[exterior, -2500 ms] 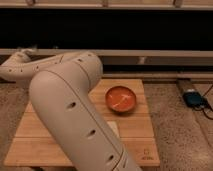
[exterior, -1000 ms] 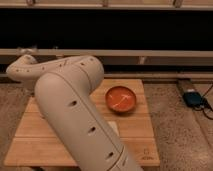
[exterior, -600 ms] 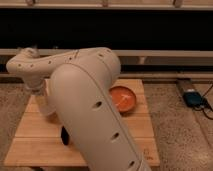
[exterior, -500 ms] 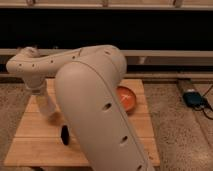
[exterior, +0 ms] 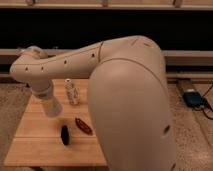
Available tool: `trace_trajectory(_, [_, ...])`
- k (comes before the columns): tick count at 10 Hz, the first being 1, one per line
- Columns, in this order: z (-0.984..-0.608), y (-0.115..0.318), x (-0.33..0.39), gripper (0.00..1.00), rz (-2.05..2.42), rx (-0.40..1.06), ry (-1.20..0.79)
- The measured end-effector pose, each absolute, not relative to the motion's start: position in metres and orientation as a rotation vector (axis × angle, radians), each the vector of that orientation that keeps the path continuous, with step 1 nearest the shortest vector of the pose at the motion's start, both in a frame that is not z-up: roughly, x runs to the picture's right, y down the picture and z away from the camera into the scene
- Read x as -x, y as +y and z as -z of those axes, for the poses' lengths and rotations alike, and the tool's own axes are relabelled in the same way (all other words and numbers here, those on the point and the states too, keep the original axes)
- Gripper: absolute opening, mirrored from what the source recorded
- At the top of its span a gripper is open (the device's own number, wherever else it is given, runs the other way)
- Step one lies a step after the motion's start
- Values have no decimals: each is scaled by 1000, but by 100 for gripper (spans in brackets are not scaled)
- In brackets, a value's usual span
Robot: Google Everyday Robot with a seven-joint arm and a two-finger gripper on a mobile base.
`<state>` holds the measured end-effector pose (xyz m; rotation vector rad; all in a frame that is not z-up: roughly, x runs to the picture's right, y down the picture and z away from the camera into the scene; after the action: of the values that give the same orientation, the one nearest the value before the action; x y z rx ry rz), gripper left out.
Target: Place the ceramic cup over the eraser
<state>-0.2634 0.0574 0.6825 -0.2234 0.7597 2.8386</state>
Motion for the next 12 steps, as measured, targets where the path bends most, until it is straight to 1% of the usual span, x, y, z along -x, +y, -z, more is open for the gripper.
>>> trace_trajectory(4, [-650, 61, 232, 0, -2871, 197, 690])
trace_trajectory(8, [-631, 78, 206, 0, -2880, 157, 680])
trace_trajectory(12, [-626, 100, 193, 0, -2870, 126, 732])
